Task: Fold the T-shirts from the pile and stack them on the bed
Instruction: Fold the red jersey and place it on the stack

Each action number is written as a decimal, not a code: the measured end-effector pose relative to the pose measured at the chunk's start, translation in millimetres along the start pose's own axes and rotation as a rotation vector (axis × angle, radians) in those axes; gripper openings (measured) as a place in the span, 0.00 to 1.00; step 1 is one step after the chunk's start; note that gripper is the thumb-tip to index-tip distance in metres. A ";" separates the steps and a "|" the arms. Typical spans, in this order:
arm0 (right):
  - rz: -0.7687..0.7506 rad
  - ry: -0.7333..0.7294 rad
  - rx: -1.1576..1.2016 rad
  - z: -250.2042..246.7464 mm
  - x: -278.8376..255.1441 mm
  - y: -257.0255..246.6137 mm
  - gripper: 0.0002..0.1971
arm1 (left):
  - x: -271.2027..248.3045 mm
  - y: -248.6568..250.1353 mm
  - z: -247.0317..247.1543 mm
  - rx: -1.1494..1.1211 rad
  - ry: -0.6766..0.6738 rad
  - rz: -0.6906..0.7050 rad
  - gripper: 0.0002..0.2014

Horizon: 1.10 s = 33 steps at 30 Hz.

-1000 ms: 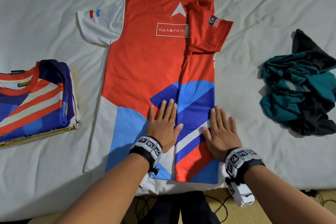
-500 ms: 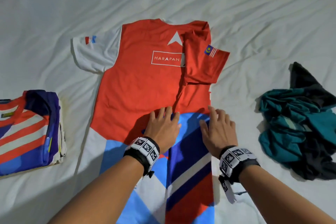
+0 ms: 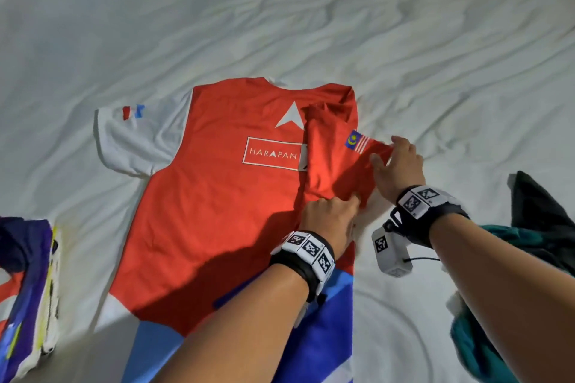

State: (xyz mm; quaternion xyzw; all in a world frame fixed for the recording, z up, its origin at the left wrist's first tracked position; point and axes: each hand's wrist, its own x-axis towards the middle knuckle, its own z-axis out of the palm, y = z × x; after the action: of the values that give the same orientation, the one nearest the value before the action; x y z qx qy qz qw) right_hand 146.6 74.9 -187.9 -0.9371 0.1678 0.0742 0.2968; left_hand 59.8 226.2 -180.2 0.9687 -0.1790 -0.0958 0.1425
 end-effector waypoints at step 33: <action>0.327 0.027 0.498 46.4 -141.6 -0.5 0.08 | -68.7 -82.9 -6.0 -1.094 0.259 -0.797 0.05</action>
State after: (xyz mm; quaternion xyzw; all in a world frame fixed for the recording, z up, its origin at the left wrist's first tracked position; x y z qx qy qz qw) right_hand 12.9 140.6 -191.5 -0.7969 0.3335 0.0651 0.4994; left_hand 24.7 327.6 -191.0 0.7529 0.2835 -0.1010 0.5852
